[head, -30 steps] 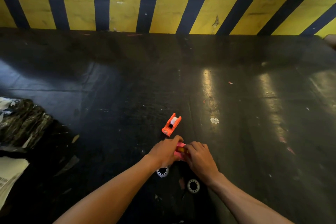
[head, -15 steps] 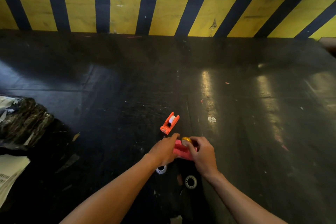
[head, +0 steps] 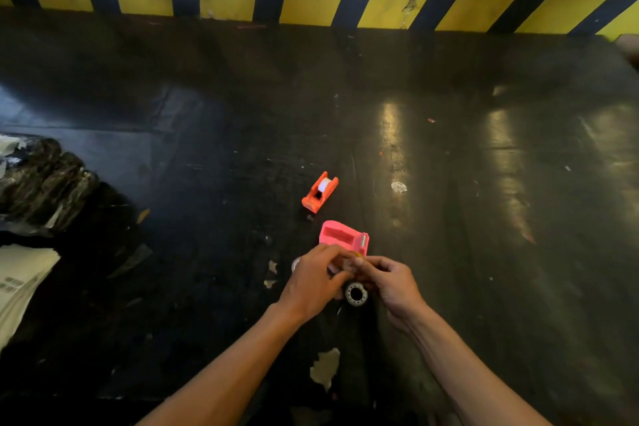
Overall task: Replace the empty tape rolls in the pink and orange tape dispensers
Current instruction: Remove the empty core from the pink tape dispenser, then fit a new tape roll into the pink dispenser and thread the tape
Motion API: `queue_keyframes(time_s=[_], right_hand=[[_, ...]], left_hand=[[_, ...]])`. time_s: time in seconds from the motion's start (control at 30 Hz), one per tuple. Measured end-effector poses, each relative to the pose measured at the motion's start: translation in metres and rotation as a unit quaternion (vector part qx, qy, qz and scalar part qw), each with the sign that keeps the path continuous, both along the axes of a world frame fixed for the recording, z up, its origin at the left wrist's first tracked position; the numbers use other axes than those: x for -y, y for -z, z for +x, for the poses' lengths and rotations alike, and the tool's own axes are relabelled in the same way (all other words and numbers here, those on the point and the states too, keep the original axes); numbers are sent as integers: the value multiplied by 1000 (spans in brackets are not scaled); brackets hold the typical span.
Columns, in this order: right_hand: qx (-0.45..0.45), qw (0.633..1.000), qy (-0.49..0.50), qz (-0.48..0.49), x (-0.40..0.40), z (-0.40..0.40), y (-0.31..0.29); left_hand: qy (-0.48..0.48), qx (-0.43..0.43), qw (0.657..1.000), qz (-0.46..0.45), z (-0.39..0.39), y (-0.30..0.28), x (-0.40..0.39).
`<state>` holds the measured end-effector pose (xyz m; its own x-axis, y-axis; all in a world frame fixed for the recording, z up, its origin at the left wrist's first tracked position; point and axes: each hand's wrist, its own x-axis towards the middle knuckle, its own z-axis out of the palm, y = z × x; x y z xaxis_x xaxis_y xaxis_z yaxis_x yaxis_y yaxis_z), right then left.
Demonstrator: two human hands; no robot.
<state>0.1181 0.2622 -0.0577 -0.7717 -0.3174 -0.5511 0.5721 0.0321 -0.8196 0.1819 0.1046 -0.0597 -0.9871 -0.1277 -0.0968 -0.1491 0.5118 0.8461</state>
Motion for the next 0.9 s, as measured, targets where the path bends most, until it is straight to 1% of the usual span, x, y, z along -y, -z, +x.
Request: queue_keyframes(time_s=[0.13,0.23,0.27,0.3,0.33,0.37,0.4,0.43,0.47,0.53,0.57,0.63,0.67,0.73,0.77,0.83,0.9], right_hand=[[7,1000,-4,-6,-6,13,-3],[50,997,50,-14,-8,19,2],[35,996,81,13,-10,18,7],[-12,993,93,76,-13,15,13],[-87,979,80,164,-18,11,19],[-170,949,43,261,-23,8,22],[-241,909,-3,339,-28,7,25],[-289,876,-48,384,-34,6,28],[-315,851,-89,411,-40,7,32],[-336,819,-142,443,-50,12,38],[-341,809,-152,454,-52,14,41],[-354,801,-134,463,-50,19,41],[-365,804,-114,455,-46,21,38],[-366,823,-93,425,-32,26,26],[-349,835,-103,413,-22,28,22],[-267,851,-162,422,-2,30,19],[-195,839,-227,455,16,29,19]], left_hand=[[-16,-7,1000,-2,11,3,-7],[-50,-13,999,6,19,4,-10],[-72,-15,997,12,21,3,-9],[-94,-16,995,18,24,1,-8],[-117,-18,993,26,26,0,-6],[-138,-18,990,35,29,-2,-3],[-155,-16,987,49,31,-4,-1],[-171,-13,983,62,33,-7,2],[-186,-11,980,72,35,-9,4],[-207,-11,974,89,40,-13,7],[-217,-15,971,96,43,-15,8],[-236,-20,966,106,48,-17,11],[-244,-20,963,109,51,-17,12],[-254,-19,960,115,54,-18,13],[-257,-18,959,117,55,-18,13],[-258,-17,959,119,54,-21,13],[-254,-17,959,127,51,-25,12]])
